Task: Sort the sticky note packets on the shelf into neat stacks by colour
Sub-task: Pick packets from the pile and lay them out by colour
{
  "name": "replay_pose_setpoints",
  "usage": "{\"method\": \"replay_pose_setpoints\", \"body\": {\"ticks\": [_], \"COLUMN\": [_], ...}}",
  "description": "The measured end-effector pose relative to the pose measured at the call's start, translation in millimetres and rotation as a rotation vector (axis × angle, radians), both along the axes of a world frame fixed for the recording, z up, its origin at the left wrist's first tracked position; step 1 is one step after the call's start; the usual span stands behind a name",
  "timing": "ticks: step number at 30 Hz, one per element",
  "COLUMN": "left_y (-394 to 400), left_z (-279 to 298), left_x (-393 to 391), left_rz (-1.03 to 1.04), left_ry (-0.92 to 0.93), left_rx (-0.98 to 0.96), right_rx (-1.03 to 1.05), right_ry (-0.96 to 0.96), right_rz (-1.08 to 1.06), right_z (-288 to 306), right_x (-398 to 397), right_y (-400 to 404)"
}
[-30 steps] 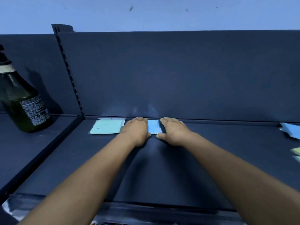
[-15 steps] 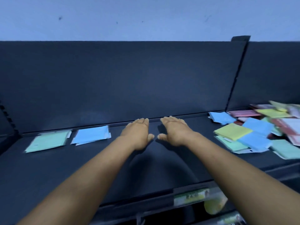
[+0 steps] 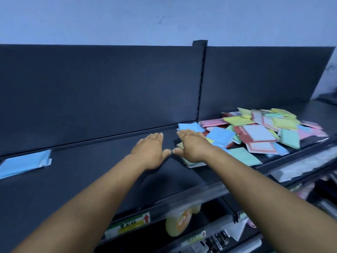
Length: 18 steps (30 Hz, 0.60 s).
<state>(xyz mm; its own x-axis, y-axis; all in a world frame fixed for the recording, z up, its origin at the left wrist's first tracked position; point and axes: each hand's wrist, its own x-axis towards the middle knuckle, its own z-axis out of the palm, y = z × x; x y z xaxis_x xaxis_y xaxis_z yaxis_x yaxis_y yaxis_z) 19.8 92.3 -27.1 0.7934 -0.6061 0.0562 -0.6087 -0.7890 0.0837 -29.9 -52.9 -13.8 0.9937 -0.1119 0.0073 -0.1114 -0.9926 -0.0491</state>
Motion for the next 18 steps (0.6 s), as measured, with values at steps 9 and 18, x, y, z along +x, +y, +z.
{"method": "replay_pose_setpoints", "body": {"ticks": [9, 18], "left_y": [-73.5, -109.6], "left_z": [-5.5, -11.2], "left_x": [-20.5, -16.2], "left_rz": [0.004, 0.103], "left_ry": [0.066, 0.146], "left_rx": [0.044, 0.112], "right_rx": [0.049, 0.056], "right_ry": [0.024, 0.078], "right_rz": [-0.05, -0.03], "right_z": [-2.9, -12.3], "right_x": [-30.0, -43.9], "right_y": [-82.3, -129.9]}}
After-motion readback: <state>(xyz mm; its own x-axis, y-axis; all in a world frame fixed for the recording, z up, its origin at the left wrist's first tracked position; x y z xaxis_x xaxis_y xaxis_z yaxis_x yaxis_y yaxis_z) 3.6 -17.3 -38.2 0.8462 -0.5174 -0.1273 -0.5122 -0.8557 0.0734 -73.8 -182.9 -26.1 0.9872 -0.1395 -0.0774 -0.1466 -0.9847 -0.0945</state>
